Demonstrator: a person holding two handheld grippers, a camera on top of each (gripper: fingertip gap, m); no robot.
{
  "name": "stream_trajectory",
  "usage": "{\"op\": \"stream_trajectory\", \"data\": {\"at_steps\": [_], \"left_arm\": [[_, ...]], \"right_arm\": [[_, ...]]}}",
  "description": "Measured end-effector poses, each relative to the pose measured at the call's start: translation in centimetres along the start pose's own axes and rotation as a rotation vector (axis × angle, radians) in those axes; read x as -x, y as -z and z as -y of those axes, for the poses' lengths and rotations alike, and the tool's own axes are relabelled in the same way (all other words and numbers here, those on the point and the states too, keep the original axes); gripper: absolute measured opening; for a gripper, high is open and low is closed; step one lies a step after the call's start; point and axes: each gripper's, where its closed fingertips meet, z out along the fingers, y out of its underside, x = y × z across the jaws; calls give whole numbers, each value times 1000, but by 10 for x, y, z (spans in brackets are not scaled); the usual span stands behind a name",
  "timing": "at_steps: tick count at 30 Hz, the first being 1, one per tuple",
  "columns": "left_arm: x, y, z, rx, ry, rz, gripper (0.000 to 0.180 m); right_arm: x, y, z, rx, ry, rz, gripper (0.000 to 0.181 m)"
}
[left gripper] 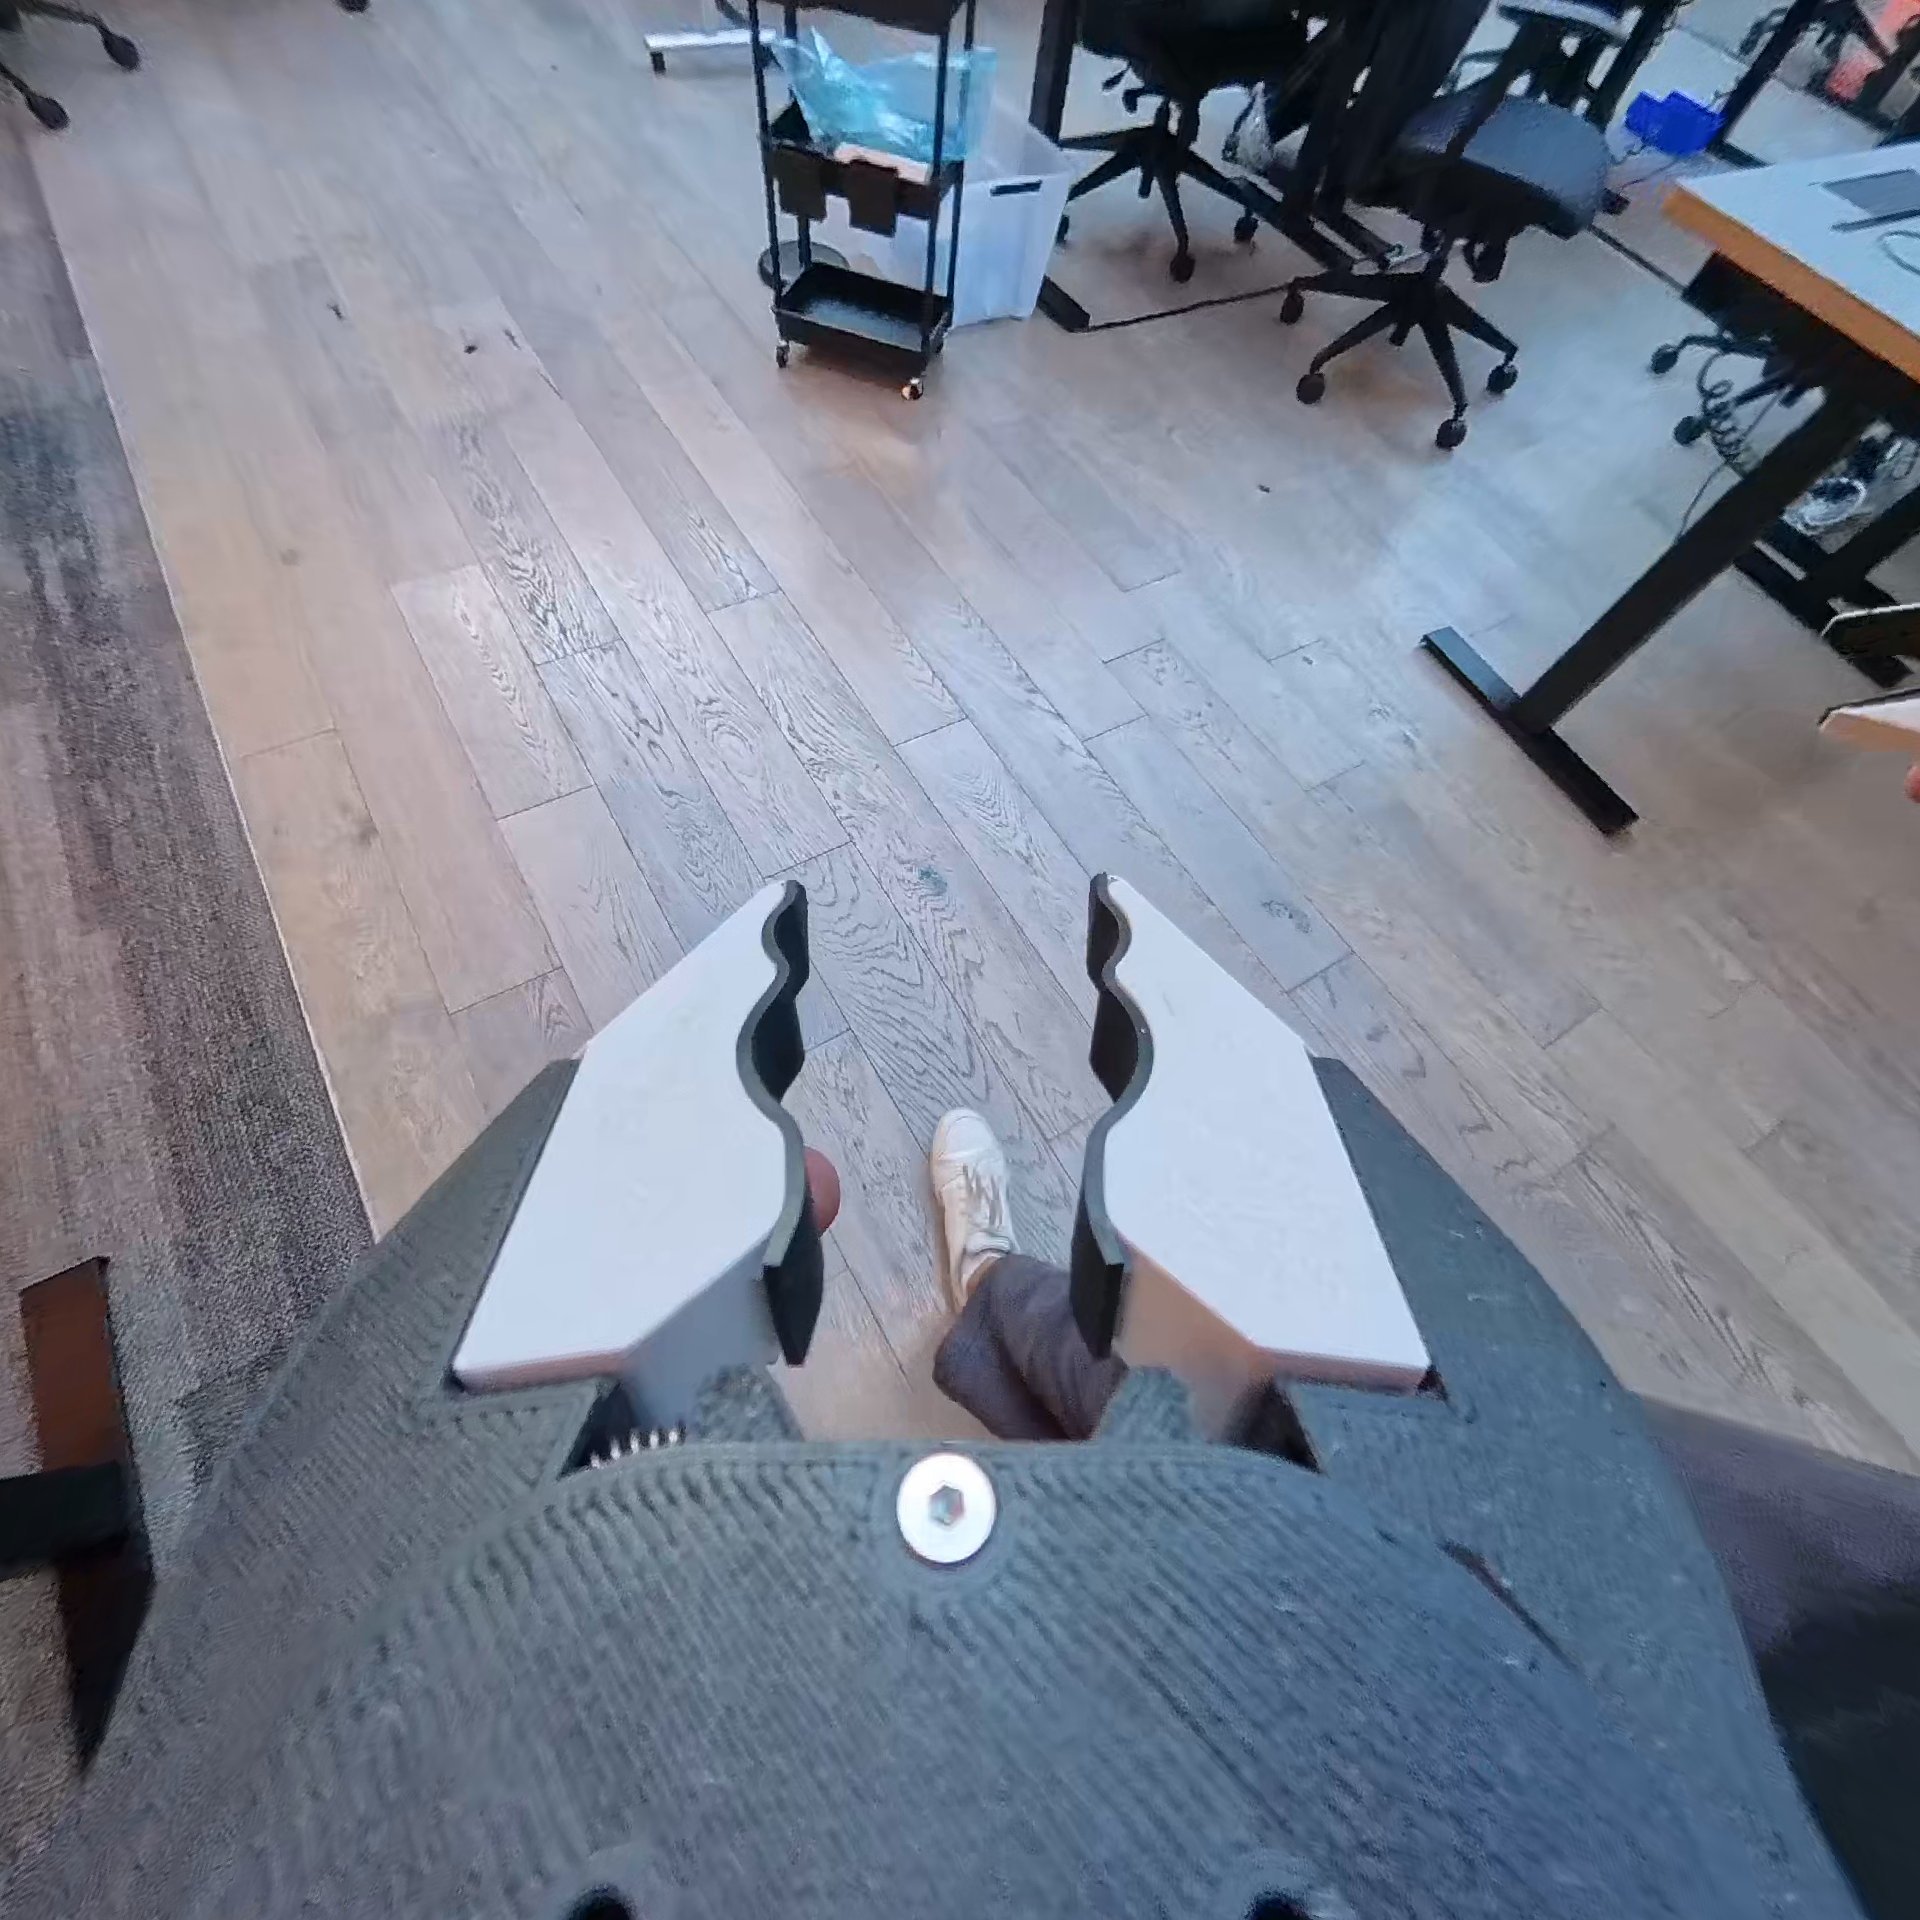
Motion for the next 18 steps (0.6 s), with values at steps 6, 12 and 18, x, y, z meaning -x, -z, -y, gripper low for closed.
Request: {"op": "stream_trajectory", "data": {"at_steps": [6,12,18], "left_arm": [[69,-156,111,21,114,-16,51],[171,-288,227,-57,143,49,50],[285,-464,275,-36,249,38,51]], "right_arm": [[-106,-179,131,-34,69,19,55],[-142,-355,283,-147,81,229,56],[-205,-551,312,-92,168,183,54]]}}
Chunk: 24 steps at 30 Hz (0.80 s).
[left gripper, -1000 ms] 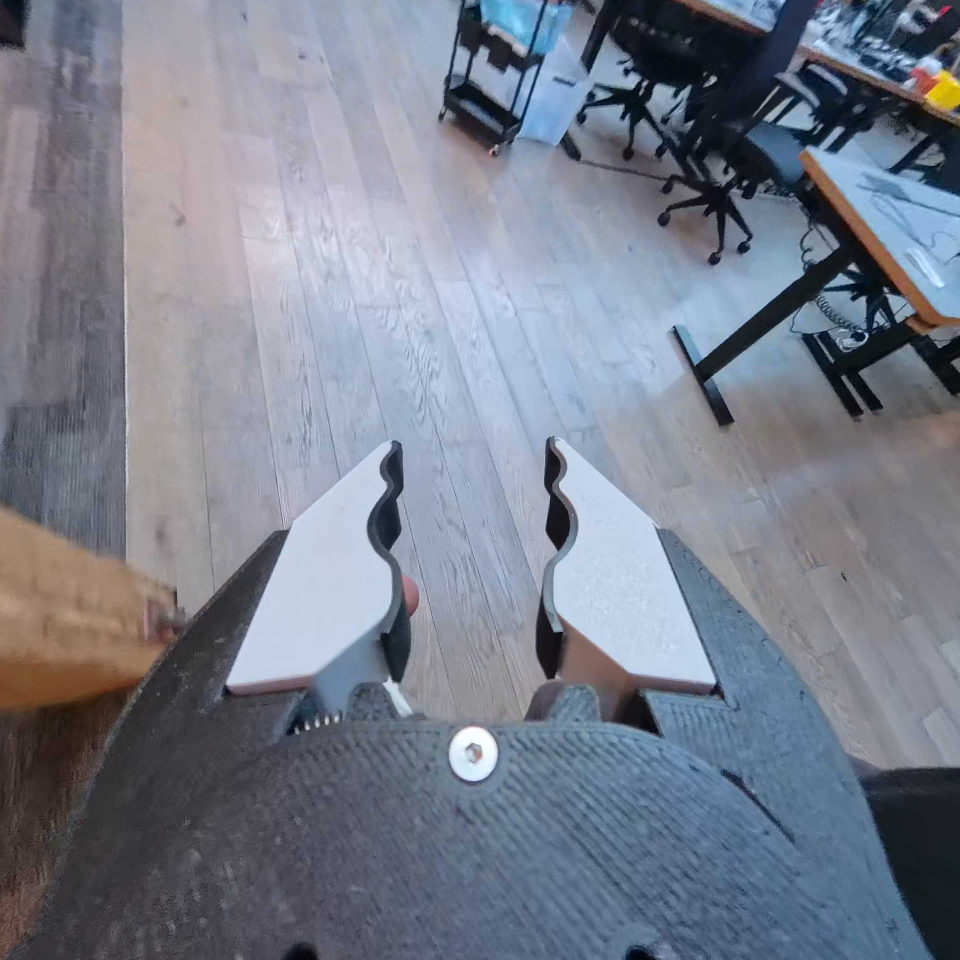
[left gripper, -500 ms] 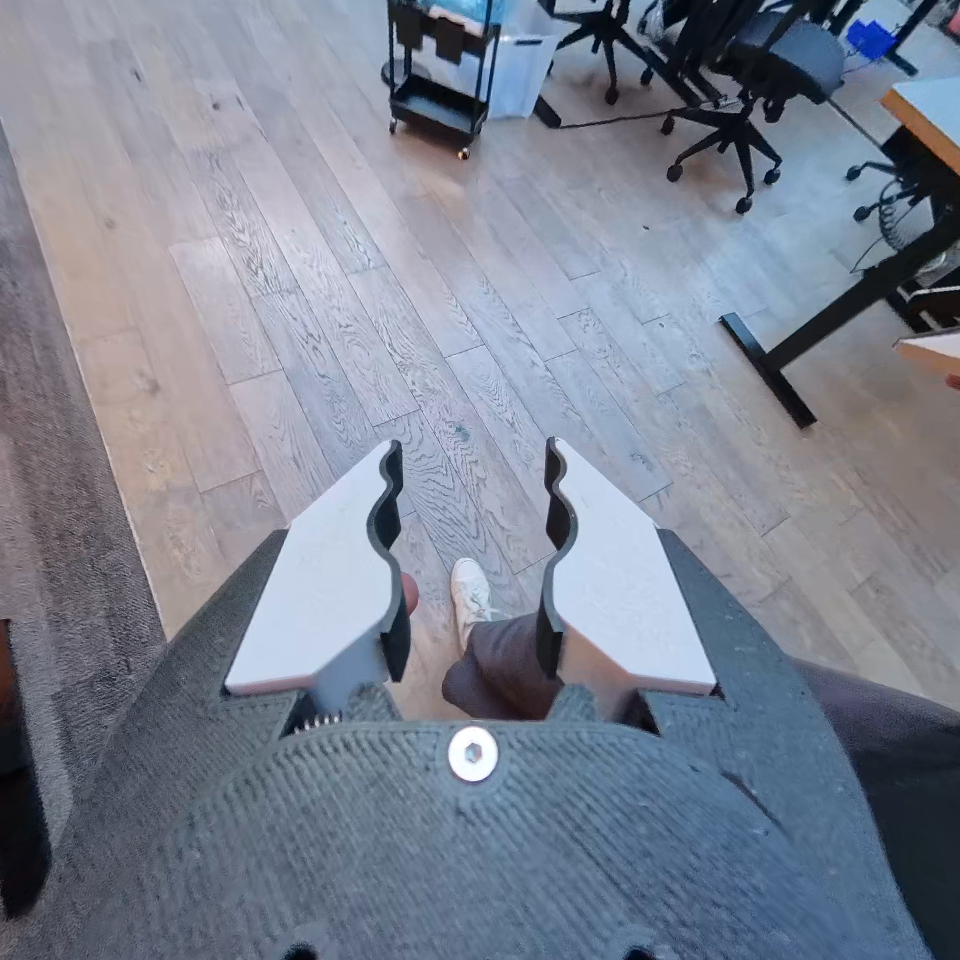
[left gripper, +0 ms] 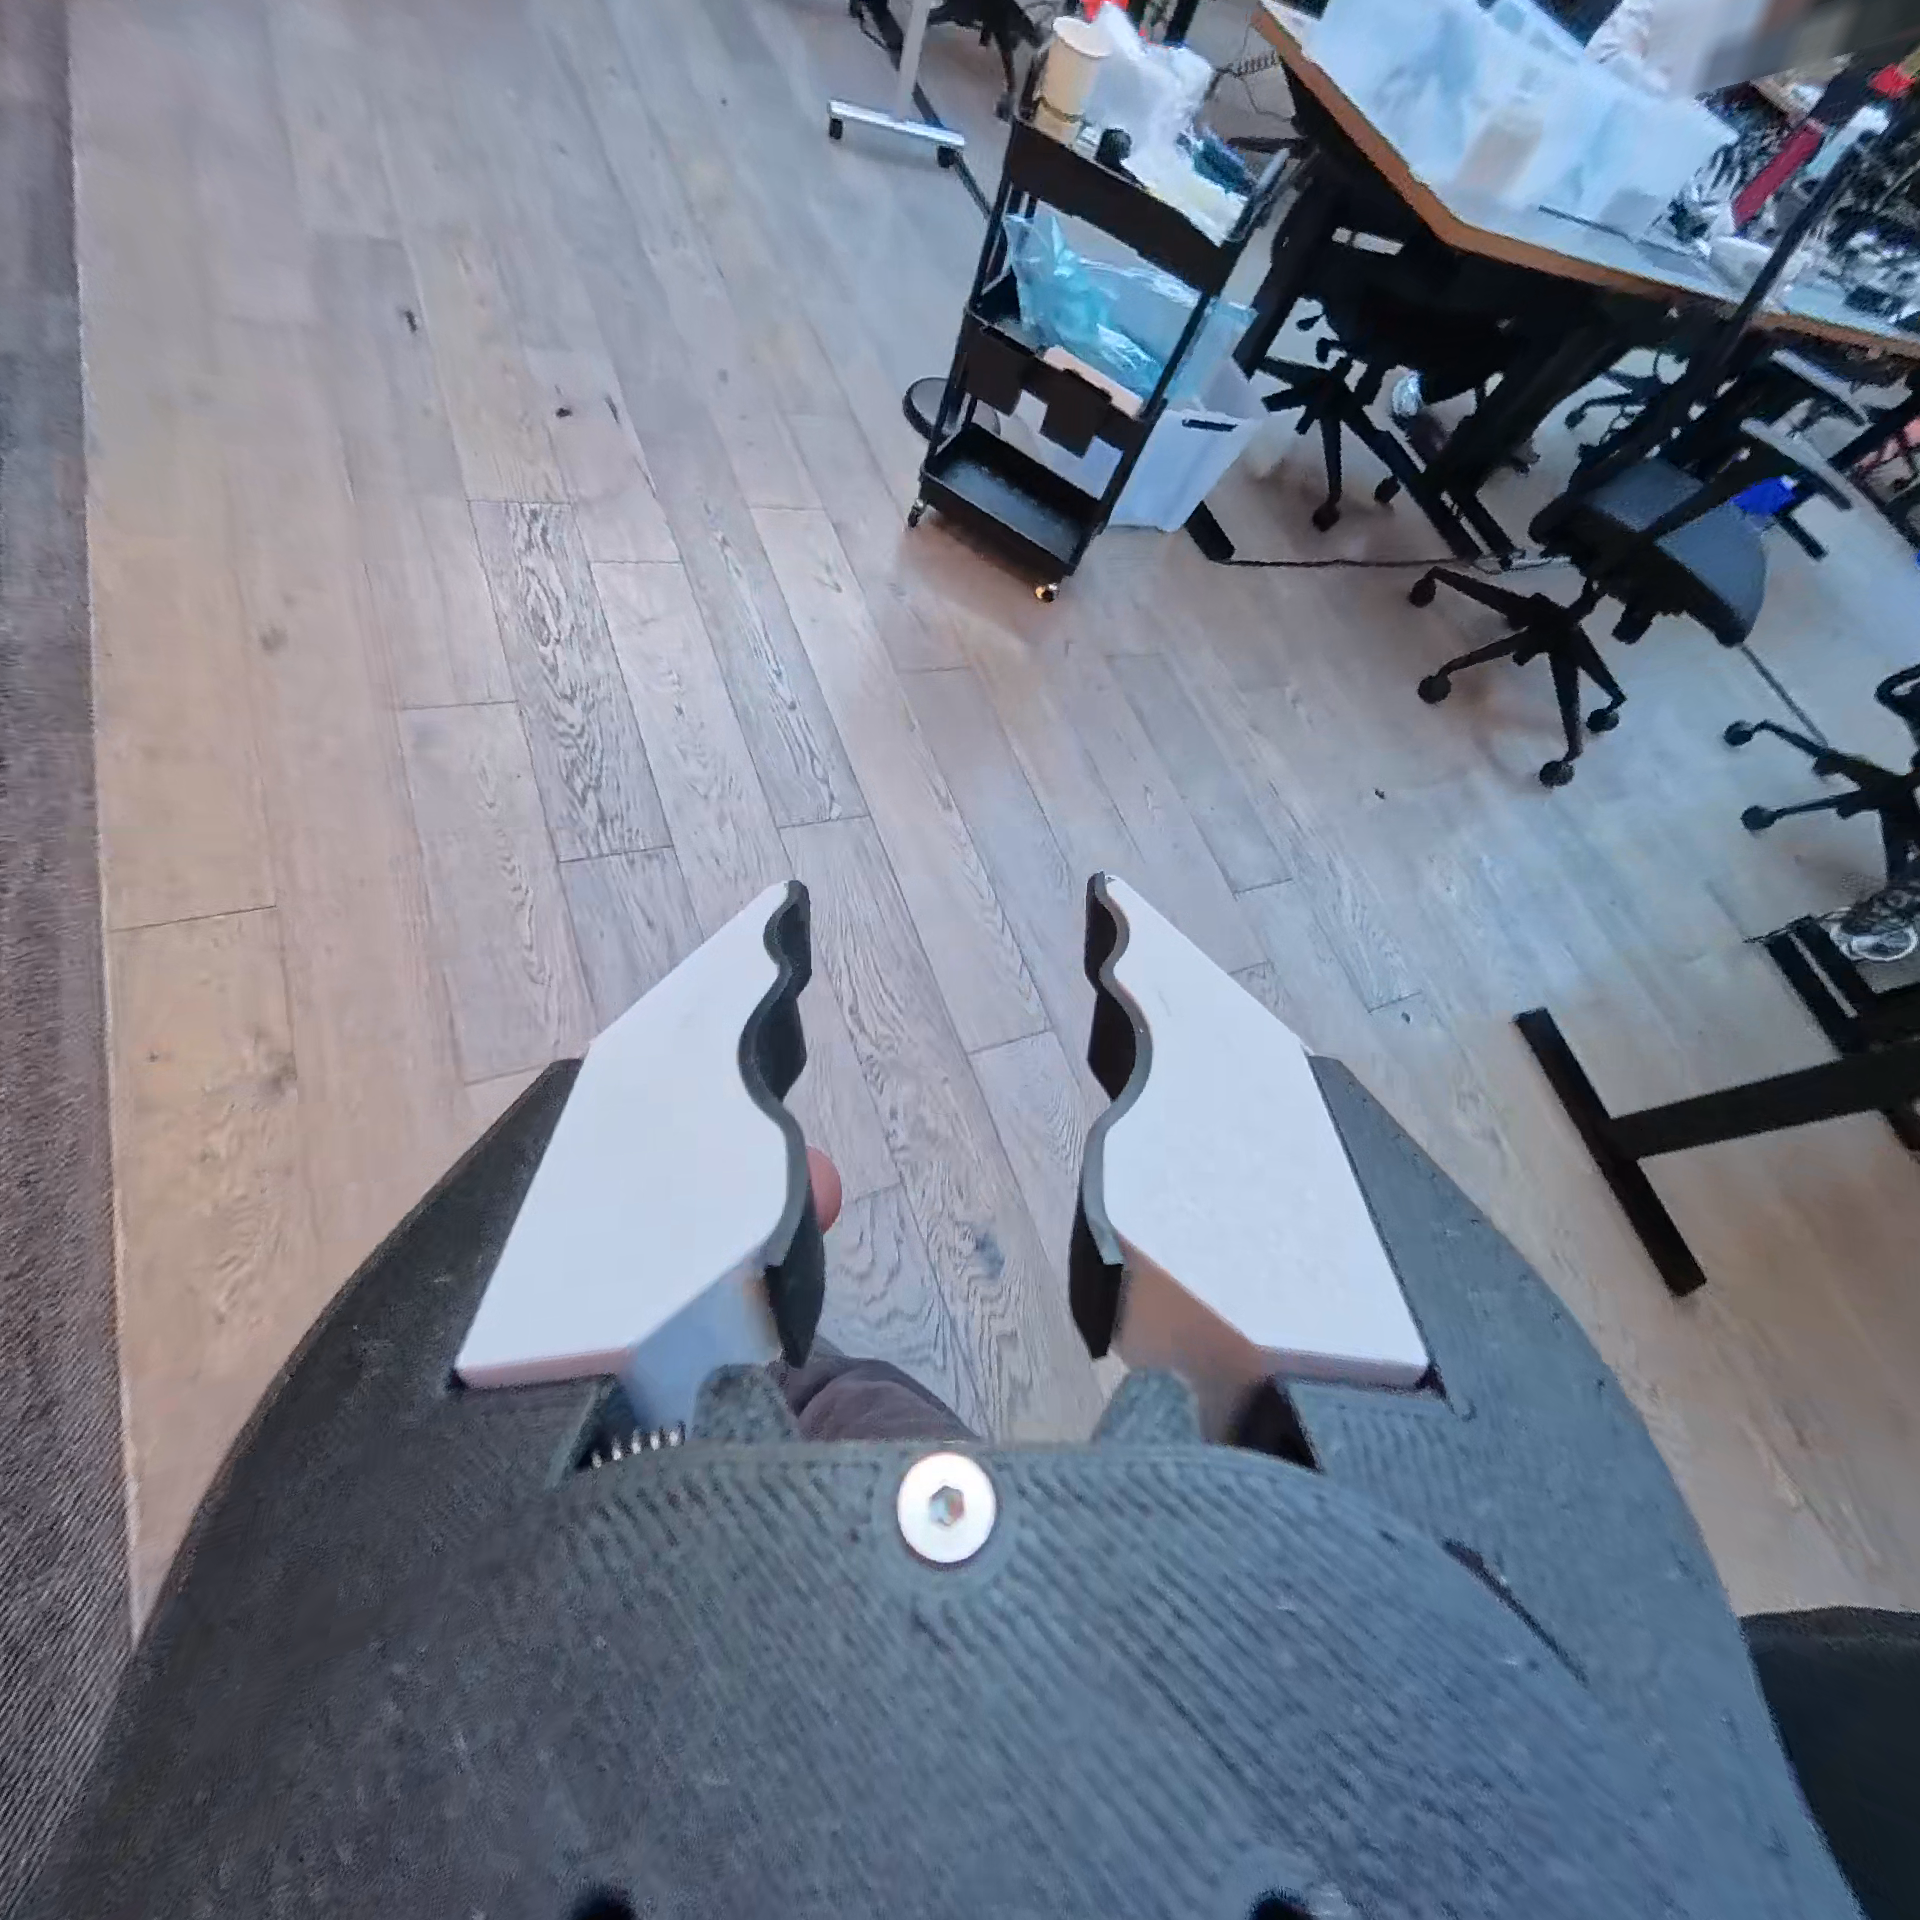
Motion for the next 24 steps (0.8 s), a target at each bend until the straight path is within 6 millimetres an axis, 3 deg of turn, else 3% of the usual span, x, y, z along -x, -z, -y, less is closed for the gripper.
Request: {"op": "stream_trajectory", "data": {"at_steps": [3,5,9,11,13,16,19,21,24], "left_arm": [[38,-95,52,46,-3,-41,52],[54,-152,104,70,-21,-82,53],[67,-261,225,72,-151,-174,53],[71,-315,283,47,-232,-199,52],[77,-372,330,22,-300,-210,50],[89,-473,374,36,-322,-217,51],[101,-571,405,68,-273,-210,51],[106,-631,429,113,-236,-192,51],[104,-706,497,86,-181,-198,51]], "right_arm": [[-65,-80,-12,112,46,-101,53],[-105,-126,9,132,80,-140,56],[-195,-208,63,72,122,-236,56],[-240,-250,75,44,72,-256,57],[-288,-293,74,21,16,-276,58],[-374,-360,54,51,-13,-336,57],[-475,-430,44,94,13,-392,58],[-538,-477,58,123,52,-400,62],[-625,-547,116,113,180,-401,66]]}}
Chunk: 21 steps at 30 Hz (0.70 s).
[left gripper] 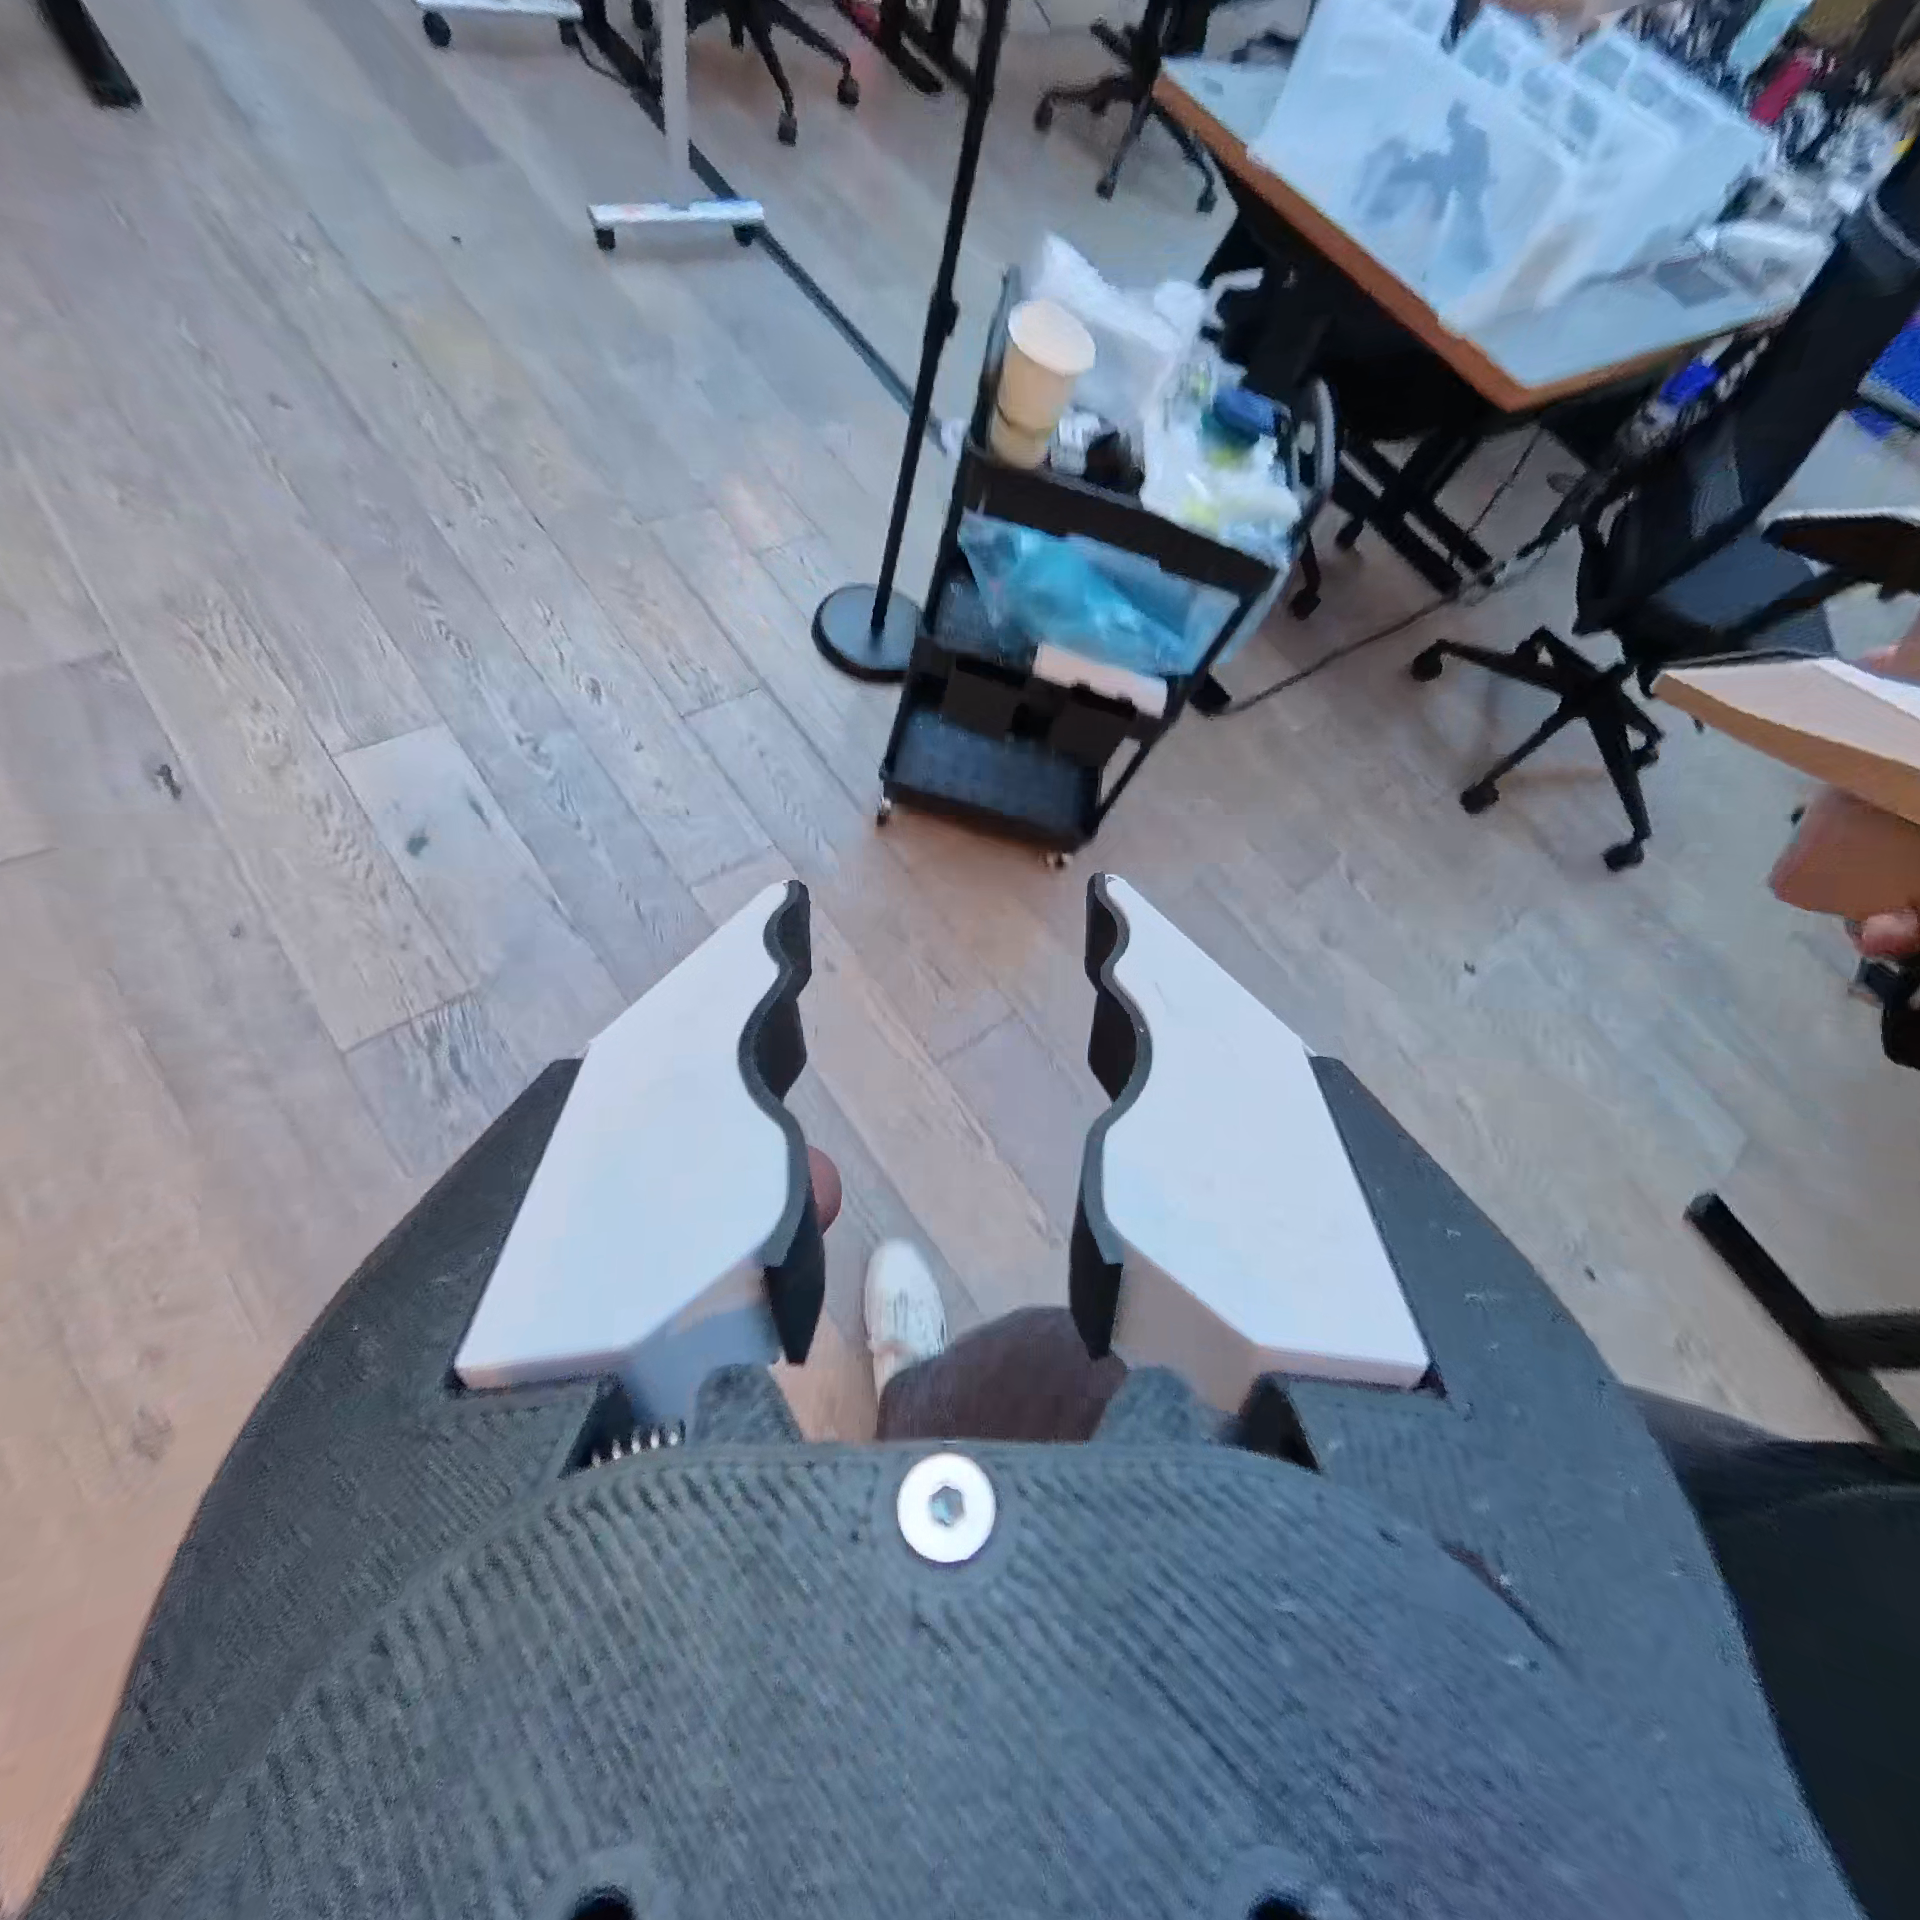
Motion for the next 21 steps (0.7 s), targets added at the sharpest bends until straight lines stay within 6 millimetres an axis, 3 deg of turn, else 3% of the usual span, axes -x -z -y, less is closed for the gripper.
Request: {"op": "stream_trajectory", "data": {"at_steps": [4,7,9,11,15,17,18,21], "left_arm": [[53,-77,95,-53,8,49,50],[103,-143,137,-70,33,77,49],[140,-194,151,-43,64,91,50],[175,-249,168,-37,106,83,47],[242,-360,222,6,114,34,45],[275,-409,271,12,118,12,48],[292,-435,310,-4,116,-18,49],[329,-500,400,-22,48,-62,52]], "right_arm": [[-55,-126,84,-78,131,42,67],[-76,-217,124,-139,147,91,66],[-90,-284,127,-122,124,112,70],[-107,-352,117,-75,88,109,76],[-142,-480,92,76,25,93,96],[-168,-536,100,141,10,66,101],[-182,-563,113,136,2,54,101],[-225,-642,153,76,-35,16,102]]}}
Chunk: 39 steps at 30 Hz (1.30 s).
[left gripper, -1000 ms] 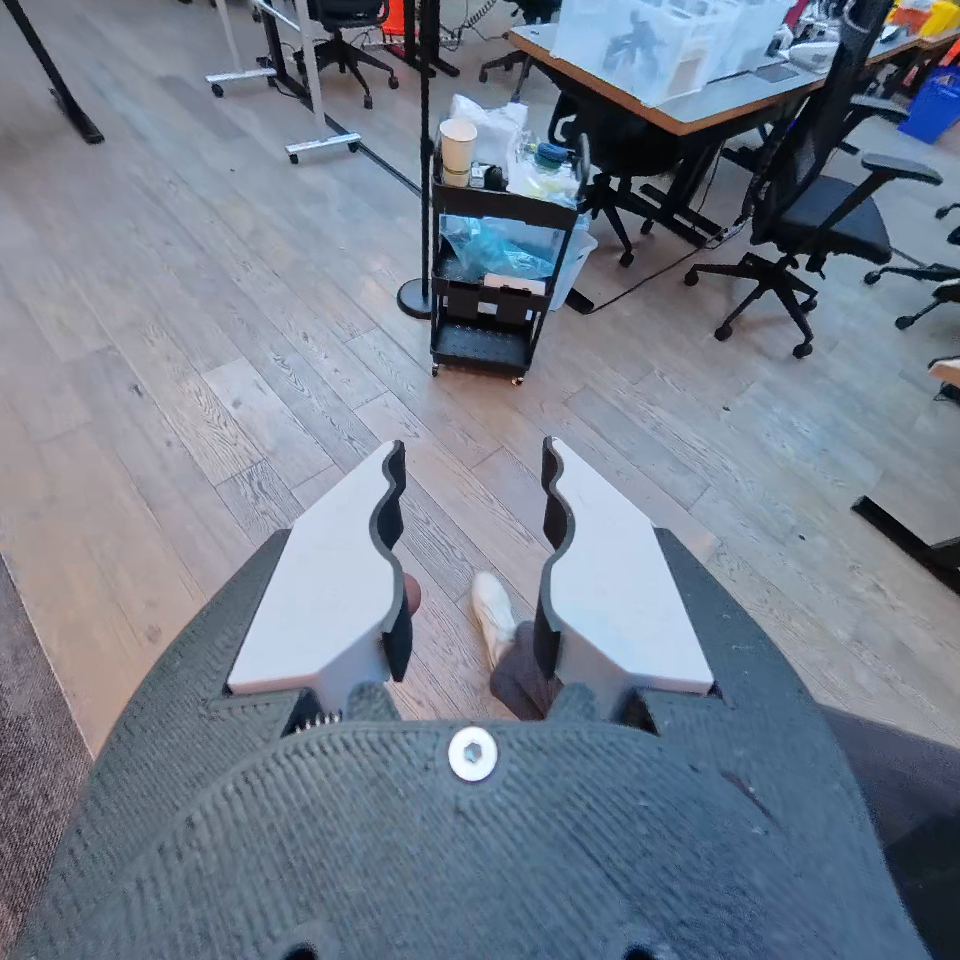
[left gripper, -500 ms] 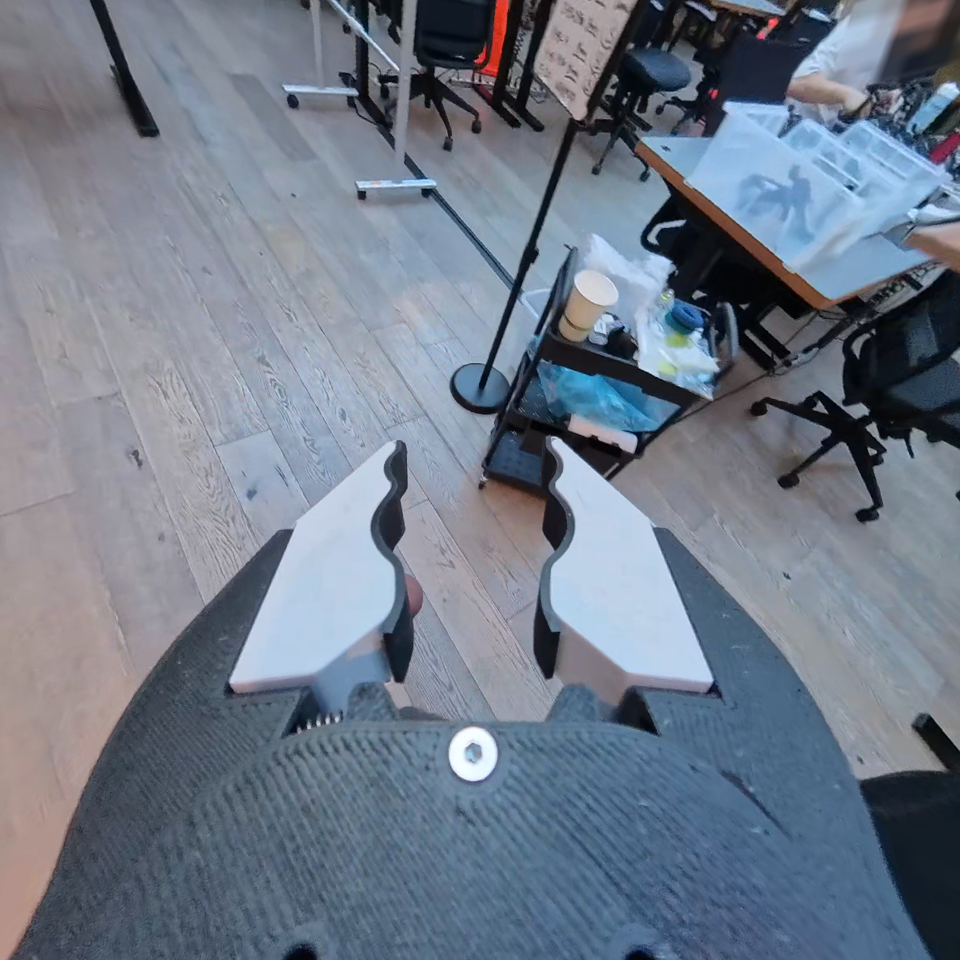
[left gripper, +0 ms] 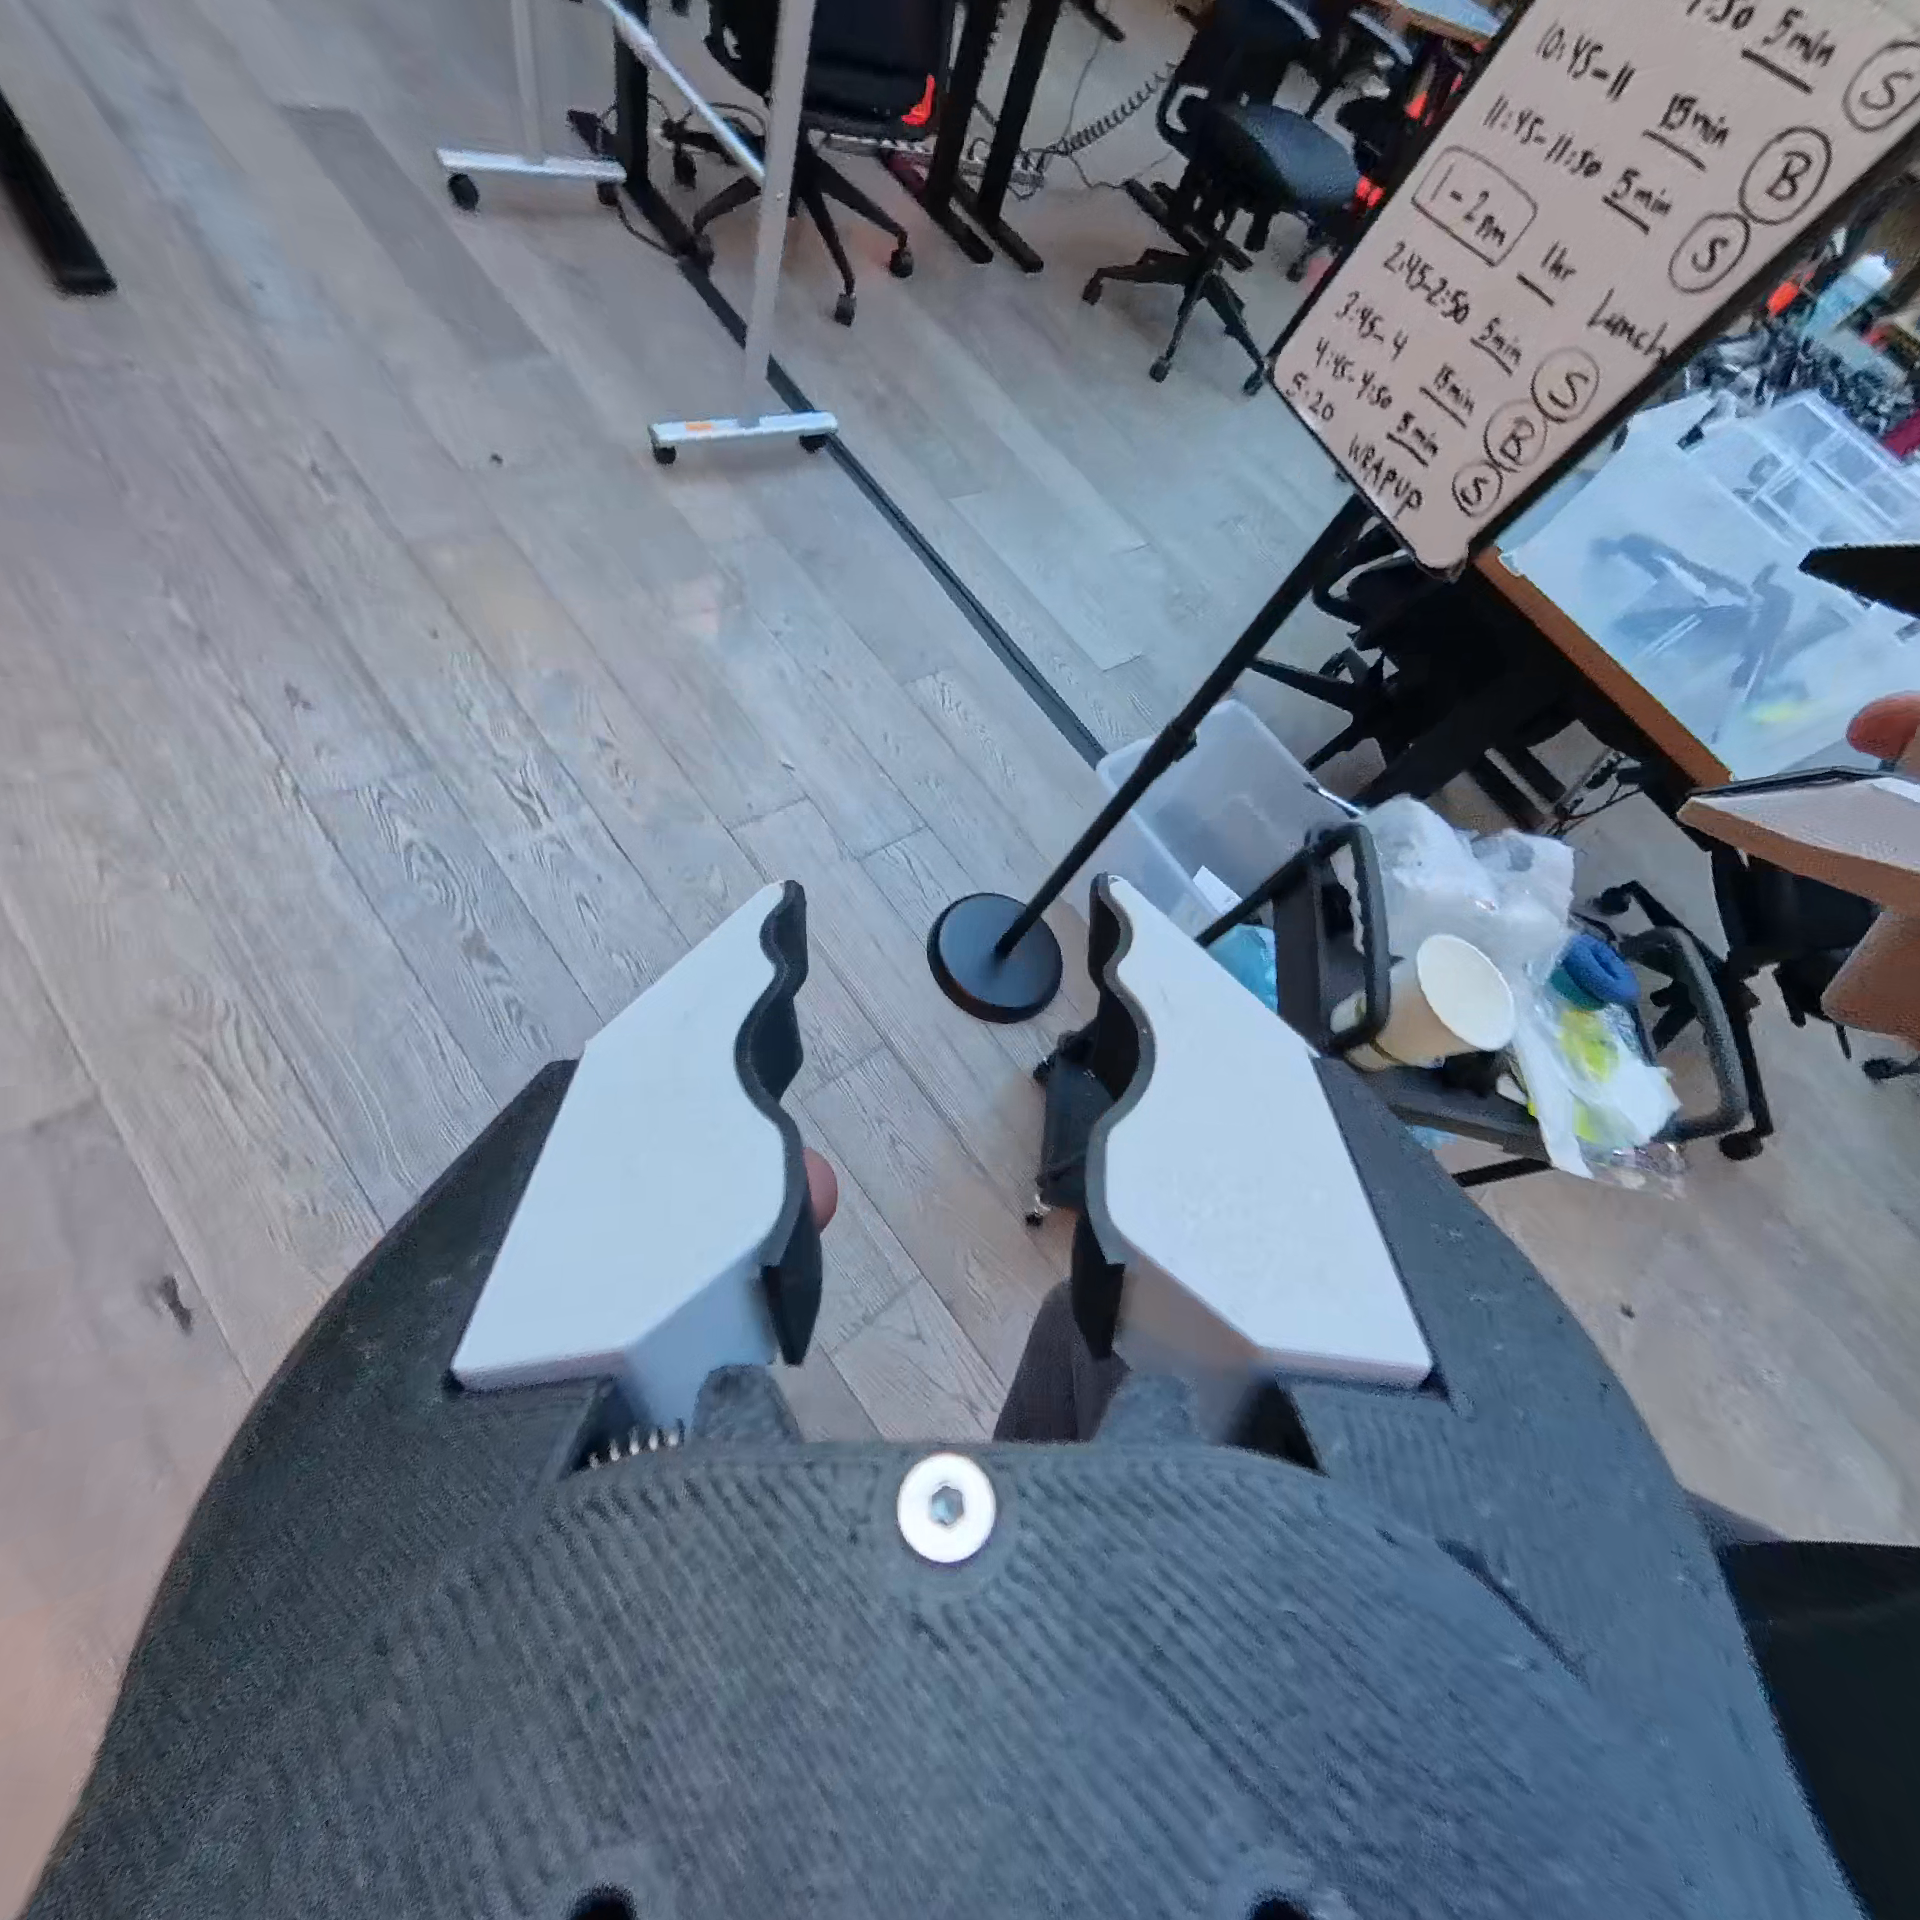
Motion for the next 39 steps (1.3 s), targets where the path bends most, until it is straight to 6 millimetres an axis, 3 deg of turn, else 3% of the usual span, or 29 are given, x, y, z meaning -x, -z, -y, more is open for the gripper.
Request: {"op": "stream_trajectory", "data": {"at_steps": [2,4,7,9,12,14,17,20,22,25,30,32,36,39], "left_arm": [[21,-45,53,15,-68,-31,60],[45,-94,93,37,-137,-40,65],[88,-178,131,86,-174,-37,71],[118,-241,154,107,-153,-39,72],[165,-327,186,172,-88,-6,73],[190,-377,230,191,-38,8,72],[222,-438,320,110,-56,34,72],[269,-498,392,69,-56,89,72],[303,-544,424,45,-23,92,73],[364,-623,450,59,40,126,73],[456,-766,510,71,139,63,67],[496,-820,559,92,139,59,66],[553,-915,692,55,75,-5,65],[588,-990,779,42,-21,-32,66]], "right_arm": [[-29,-54,20,-27,-49,-17,105],[-57,-116,26,-51,-117,-11,111],[-94,-218,16,-3,-215,29,120],[-126,-286,14,7,-226,41,116],[-184,-387,30,13,-218,51,118],[-228,-452,63,7,-198,70,121],[-277,-541,145,-94,-149,136,119],[-306,-630,223,-163,-110,239,118],[-320,-688,263,-218,-96,297,115],[-341,-789,285,-224,-63,327,114],[-388,-972,268,-67,-91,304,114],[-416,-1033,289,-17,-91,286,113],[-493,-1137,371,-148,-52,199,102],[-545,-1223,401,-178,-137,179,101]]}}
